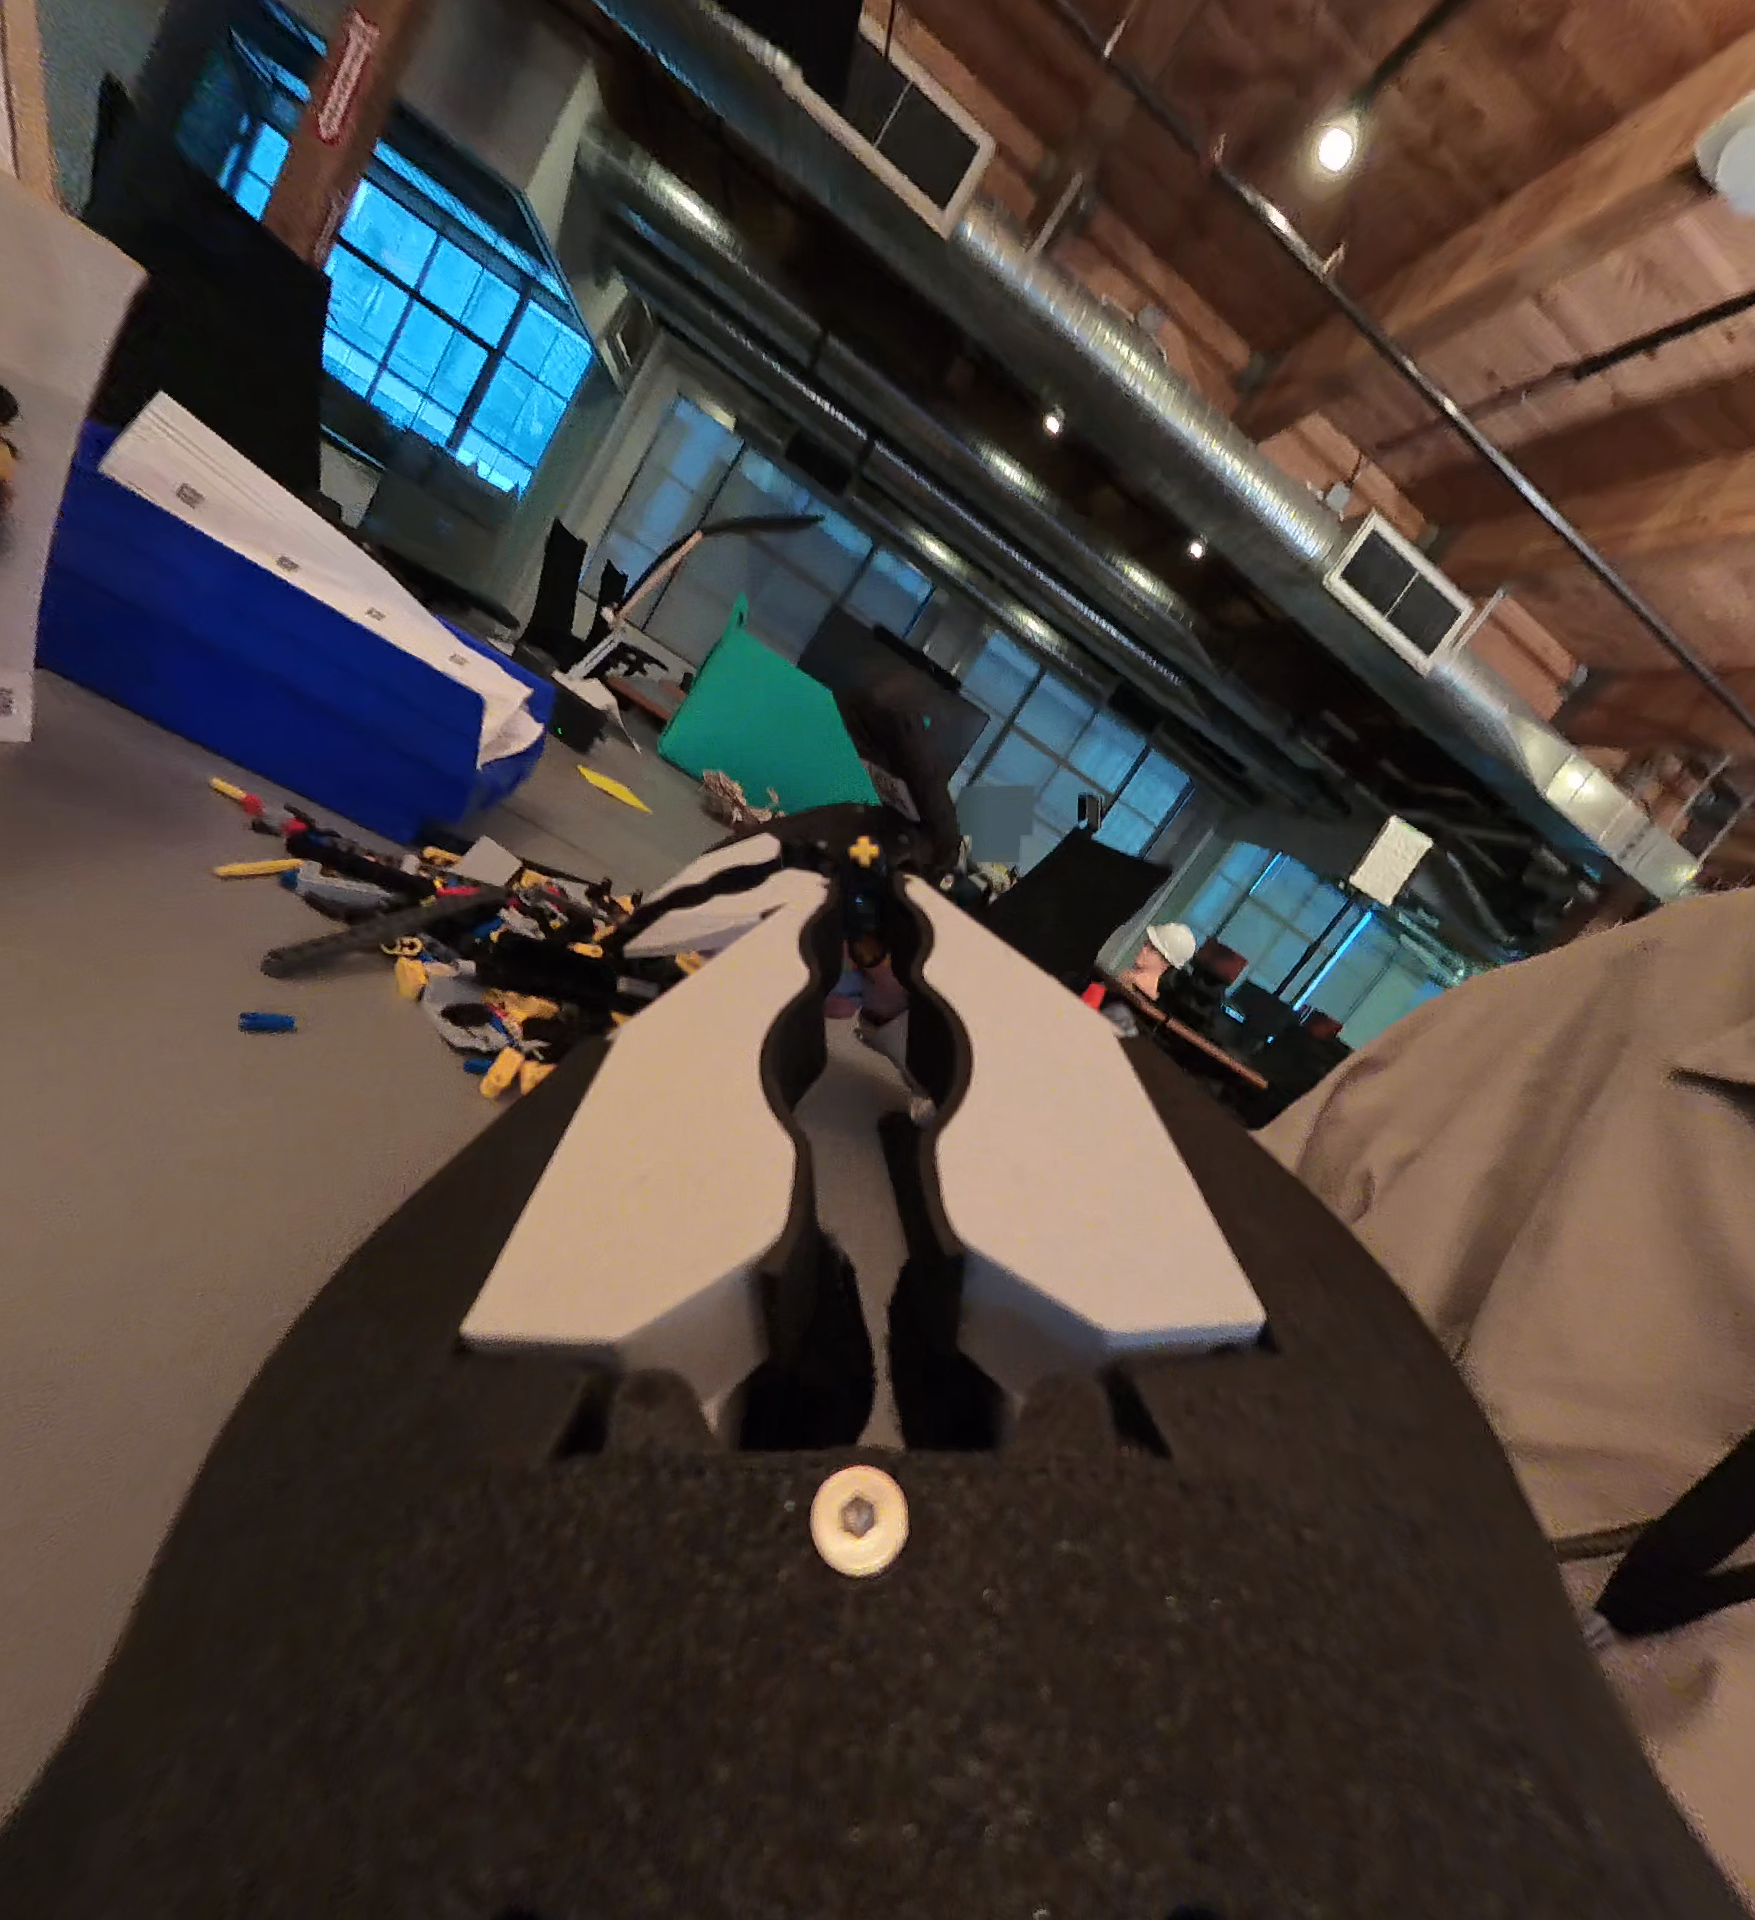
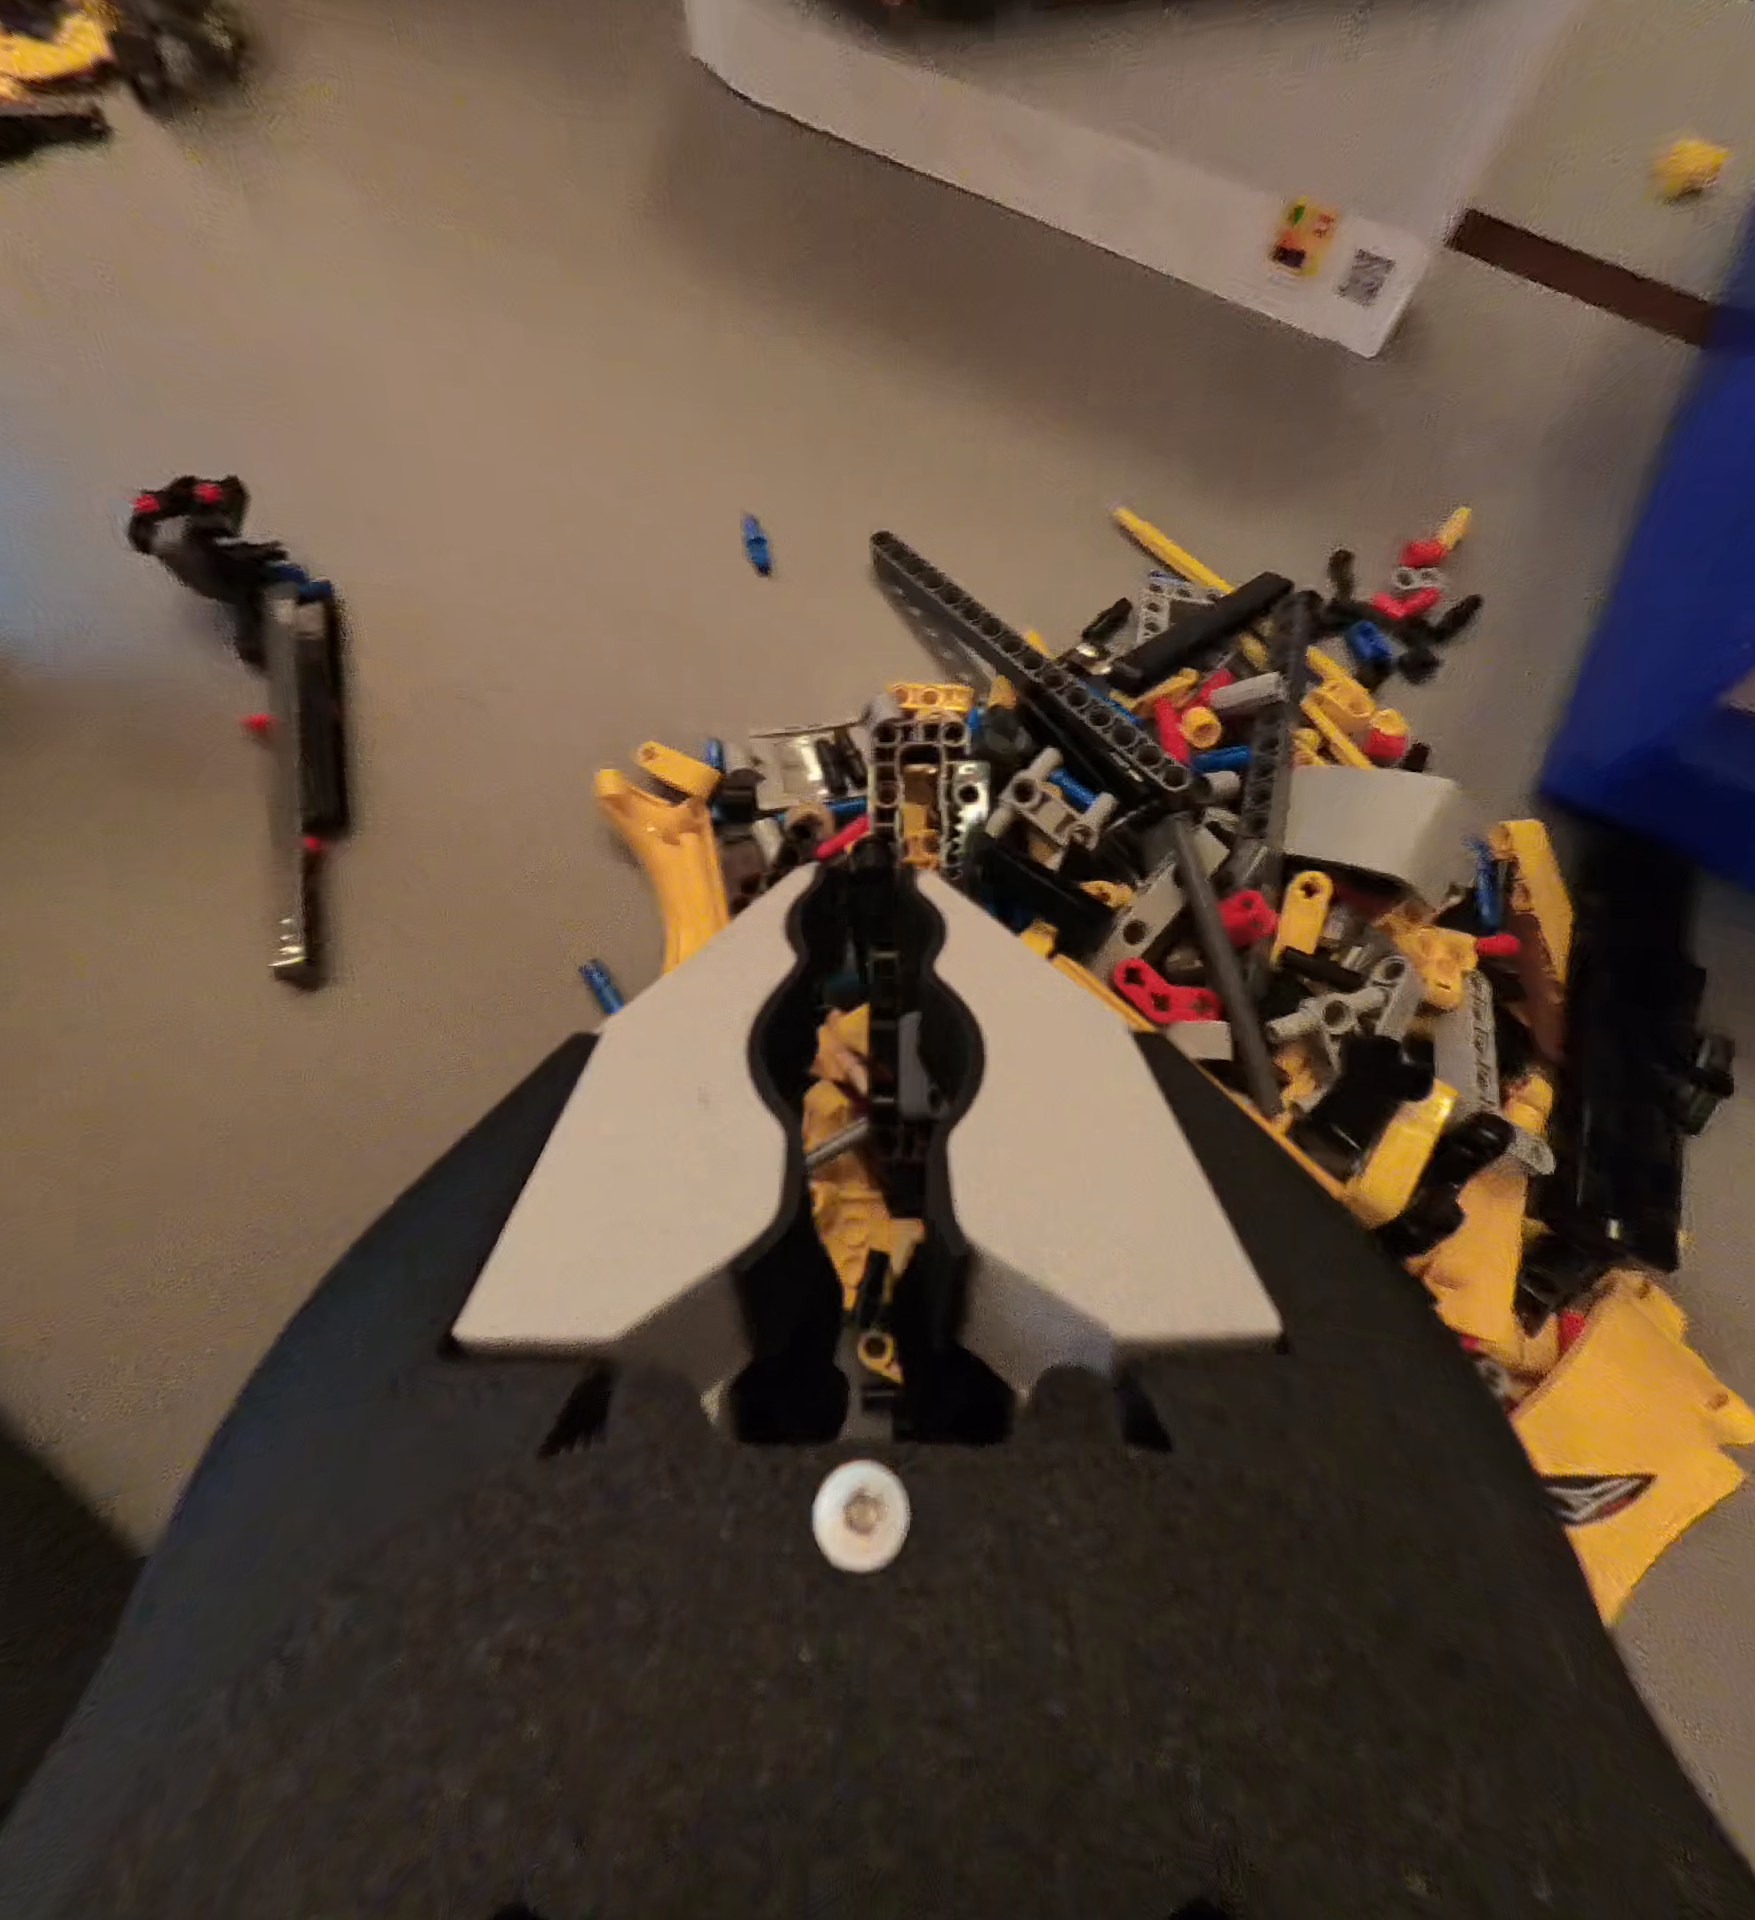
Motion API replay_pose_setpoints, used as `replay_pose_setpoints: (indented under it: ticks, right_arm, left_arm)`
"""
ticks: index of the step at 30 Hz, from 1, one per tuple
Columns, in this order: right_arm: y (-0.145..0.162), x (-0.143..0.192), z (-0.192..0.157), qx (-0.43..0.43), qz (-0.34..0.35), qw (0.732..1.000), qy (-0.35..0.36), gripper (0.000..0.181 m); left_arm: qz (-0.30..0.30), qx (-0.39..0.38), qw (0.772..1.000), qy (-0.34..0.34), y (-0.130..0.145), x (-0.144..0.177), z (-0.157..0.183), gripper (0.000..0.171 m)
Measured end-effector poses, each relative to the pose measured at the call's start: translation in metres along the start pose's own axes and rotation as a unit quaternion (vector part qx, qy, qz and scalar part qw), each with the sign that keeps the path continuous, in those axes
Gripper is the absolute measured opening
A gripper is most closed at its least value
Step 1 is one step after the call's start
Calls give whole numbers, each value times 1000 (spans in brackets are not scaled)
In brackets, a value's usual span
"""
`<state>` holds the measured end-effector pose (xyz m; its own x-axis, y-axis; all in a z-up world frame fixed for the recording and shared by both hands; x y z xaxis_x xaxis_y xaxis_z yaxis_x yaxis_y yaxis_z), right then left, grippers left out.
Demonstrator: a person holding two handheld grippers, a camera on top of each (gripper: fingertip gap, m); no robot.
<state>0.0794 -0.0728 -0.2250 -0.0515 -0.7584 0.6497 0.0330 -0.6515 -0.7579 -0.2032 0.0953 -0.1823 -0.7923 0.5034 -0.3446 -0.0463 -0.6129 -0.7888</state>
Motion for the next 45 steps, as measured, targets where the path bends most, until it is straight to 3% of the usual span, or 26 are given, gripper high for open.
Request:
replay_pose_setpoints:
  ticks: [3,5,7,9,12,15,18,25,31,36,42,44,45]
  right_arm:
    - [-8,1,-4,-5,30,1000,-2,26]
    - [-31,9,-32,-11,111,991,-76,27]
    - [-54,21,-81,-31,206,949,-237,23]
    - [-68,26,-119,-63,239,903,-352,22]
    - [-72,16,-142,-93,249,878,-397,17]
    - [-70,11,-151,-107,257,866,-416,14]
    - [-68,11,-153,-82,271,873,-398,2]
    - [-65,11,-144,-64,251,883,-392,2]
    - [-64,13,-141,-55,242,890,-383,2]
    - [-63,12,-137,-54,249,894,-370,2]
    - [-62,12,-145,-53,235,883,-403,2]
    - [-62,10,-149,-52,229,880,-412,2]
    - [-61,9,-149,-53,228,883,-406,2]
  left_arm:
    - [-4,-5,1000,-8,7,-5,-1,7]
    - [-14,-21,1000,-9,11,-9,0,7]
    - [-25,-29,999,-3,14,-12,3,7]
    - [-22,-27,999,9,15,-14,6,7]
    - [-30,-20,999,22,18,-16,9,7]
    - [-37,-18,999,30,21,-19,11,7]
    - [-43,-15,998,44,24,-22,14,7]
    - [-85,-20,996,36,28,-22,13,9]
    - [-95,-29,994,40,30,-24,14,0]
    - [-97,-11,995,31,23,-18,11,16]
    - [-114,-26,993,15,24,-18,8,21]
    - [-126,-41,991,22,27,-20,12,19]
    - [-128,-48,990,25,27,-20,13,7]
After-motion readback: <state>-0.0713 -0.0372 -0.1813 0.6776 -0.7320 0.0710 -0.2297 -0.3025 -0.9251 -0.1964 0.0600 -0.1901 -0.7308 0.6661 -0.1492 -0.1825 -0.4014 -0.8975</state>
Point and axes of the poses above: each gripper's, where its closed fingertips meet, x back along the fingers, y out of its underside, z = x × y across the jaws, the point moved 8 cm from there along x, back along the fingers, and after that the axes turned 6 degrees about y, right-handed, at the moved point
